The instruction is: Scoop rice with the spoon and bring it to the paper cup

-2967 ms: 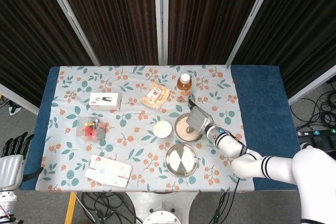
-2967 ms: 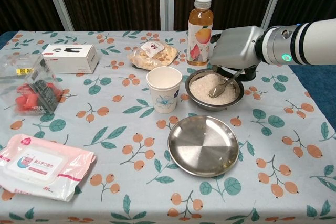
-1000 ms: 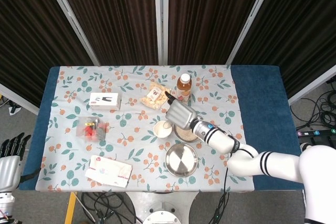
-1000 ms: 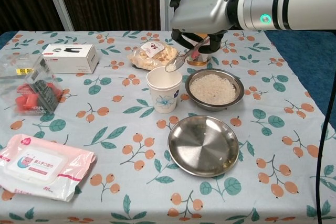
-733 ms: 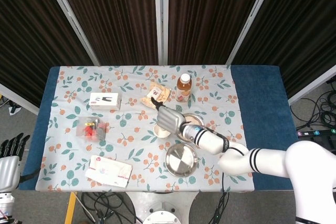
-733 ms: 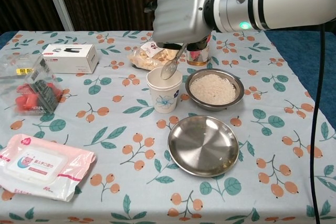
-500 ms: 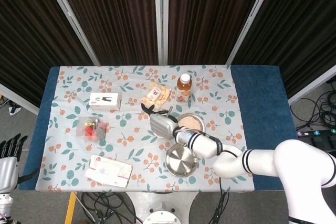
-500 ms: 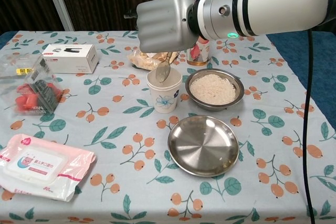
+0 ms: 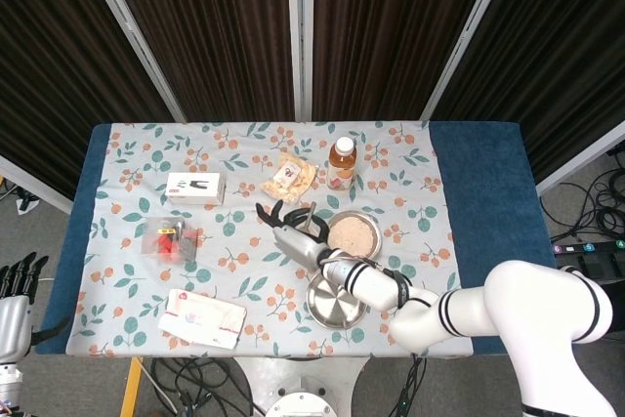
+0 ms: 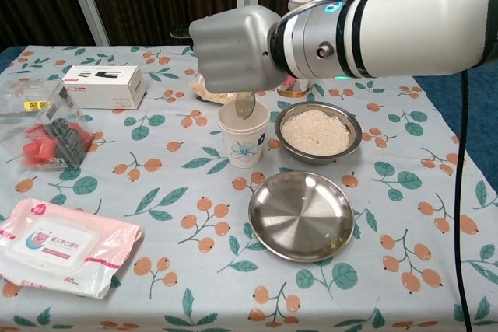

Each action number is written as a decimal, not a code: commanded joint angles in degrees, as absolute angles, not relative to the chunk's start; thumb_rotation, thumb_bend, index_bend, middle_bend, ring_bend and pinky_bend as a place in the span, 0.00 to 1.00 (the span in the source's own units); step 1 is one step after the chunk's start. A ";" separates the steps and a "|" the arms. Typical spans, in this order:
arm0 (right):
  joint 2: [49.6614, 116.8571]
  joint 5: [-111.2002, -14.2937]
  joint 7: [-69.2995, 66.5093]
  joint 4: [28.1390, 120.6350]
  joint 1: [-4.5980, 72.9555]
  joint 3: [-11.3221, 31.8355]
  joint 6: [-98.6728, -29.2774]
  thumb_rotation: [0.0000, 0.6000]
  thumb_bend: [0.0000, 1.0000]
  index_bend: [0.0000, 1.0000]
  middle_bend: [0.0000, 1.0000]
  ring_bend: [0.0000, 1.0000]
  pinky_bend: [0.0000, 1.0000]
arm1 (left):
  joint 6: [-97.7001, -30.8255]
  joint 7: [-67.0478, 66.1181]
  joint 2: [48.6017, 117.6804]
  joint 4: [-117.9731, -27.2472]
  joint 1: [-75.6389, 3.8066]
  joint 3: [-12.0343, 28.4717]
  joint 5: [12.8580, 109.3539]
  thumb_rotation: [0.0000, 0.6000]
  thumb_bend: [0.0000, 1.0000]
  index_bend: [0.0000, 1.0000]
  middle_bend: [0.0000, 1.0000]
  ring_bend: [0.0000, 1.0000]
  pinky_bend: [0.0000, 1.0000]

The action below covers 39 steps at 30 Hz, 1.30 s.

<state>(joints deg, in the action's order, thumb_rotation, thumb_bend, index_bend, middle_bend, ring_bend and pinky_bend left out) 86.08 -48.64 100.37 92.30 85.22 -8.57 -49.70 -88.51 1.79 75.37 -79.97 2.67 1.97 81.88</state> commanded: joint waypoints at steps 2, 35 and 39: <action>86.00 -45.66 102.55 93.95 86.41 -9.34 -51.83 1.00 0.33 0.66 0.58 0.25 0.00 | -88.41 2.02 75.54 -79.75 2.70 1.96 81.90 1.00 0.12 0.15 0.15 0.11 0.08; 83.21 -75.92 39.97 94.35 58.77 -11.70 -65.69 1.00 0.28 0.64 0.58 0.23 0.00 | -88.42 1.38 74.17 -81.45 1.99 2.48 83.01 1.00 0.12 0.15 0.15 0.11 0.08; 87.80 -80.73 33.60 89.62 54.22 -12.71 -67.27 1.00 0.27 0.62 0.57 0.22 0.00 | -88.36 1.74 74.01 -81.84 2.03 2.36 83.05 1.00 0.12 0.15 0.15 0.11 0.08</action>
